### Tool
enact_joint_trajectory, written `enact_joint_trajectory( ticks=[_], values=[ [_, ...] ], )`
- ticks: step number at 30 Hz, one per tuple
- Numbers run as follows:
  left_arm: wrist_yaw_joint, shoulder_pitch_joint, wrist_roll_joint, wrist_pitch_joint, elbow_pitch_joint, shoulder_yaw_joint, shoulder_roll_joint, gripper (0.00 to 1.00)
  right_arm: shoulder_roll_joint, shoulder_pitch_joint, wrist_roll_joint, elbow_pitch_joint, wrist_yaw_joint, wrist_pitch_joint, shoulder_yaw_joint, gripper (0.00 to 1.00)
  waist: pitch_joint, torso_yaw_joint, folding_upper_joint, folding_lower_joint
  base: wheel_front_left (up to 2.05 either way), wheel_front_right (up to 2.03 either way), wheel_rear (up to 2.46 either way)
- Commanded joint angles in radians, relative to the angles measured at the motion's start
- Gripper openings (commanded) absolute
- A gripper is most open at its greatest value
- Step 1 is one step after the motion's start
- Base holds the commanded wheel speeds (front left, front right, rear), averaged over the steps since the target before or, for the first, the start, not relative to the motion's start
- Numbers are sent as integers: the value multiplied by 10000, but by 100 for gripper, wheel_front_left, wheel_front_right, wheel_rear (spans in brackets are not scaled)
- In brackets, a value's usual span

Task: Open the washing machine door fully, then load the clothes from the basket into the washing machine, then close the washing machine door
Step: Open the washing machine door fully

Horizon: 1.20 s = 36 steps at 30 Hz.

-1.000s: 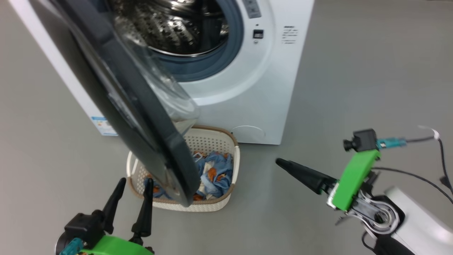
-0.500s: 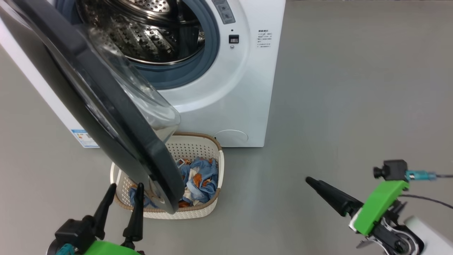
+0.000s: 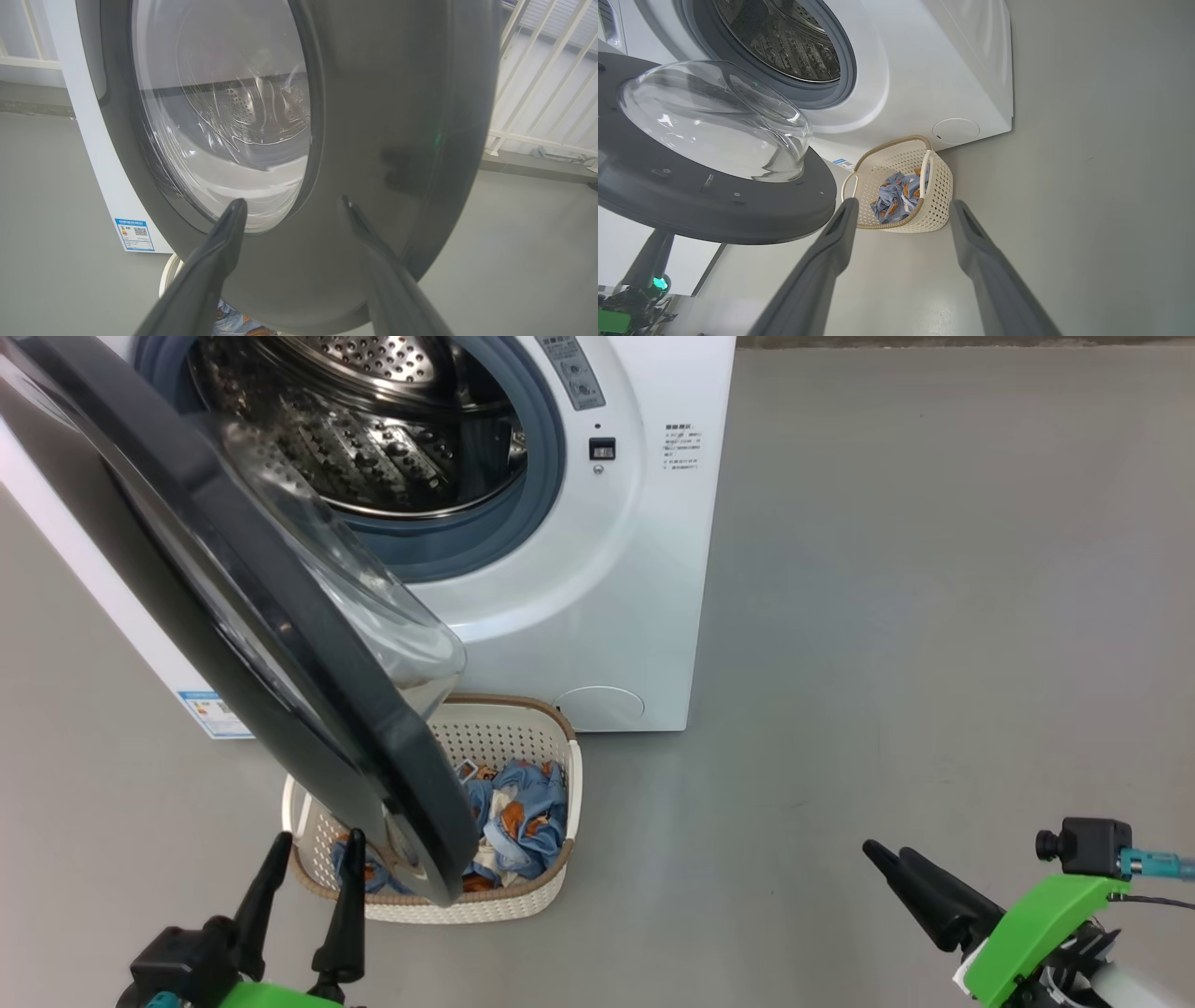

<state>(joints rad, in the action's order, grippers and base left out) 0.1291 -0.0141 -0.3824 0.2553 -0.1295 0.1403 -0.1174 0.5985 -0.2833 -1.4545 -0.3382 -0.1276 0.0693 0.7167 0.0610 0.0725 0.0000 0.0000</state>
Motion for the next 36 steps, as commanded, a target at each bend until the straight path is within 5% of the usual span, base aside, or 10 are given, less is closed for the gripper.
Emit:
enact_joint_trajectory(
  ticks=[1, 17, 36],
  values=[
    [16, -107, 116, 65, 291, -390, -138, 100, 289, 161, 184, 124, -31, 207, 130, 100, 2, -5, 0, 0, 0, 0, 0],
    [16, 37, 159, 65, 288, -508, -100, 100, 443, 237, 1127, -467, -31, 1906, 546, 100, -153, 25, 0, 0, 0, 0, 0],
    [16, 118, 230, 65, 412, -573, -63, 100, -821, 1539, 5675, 182, -31, 1923, -3153, 100, -184, 5, 0, 0, 0, 0, 0]
  ],
)
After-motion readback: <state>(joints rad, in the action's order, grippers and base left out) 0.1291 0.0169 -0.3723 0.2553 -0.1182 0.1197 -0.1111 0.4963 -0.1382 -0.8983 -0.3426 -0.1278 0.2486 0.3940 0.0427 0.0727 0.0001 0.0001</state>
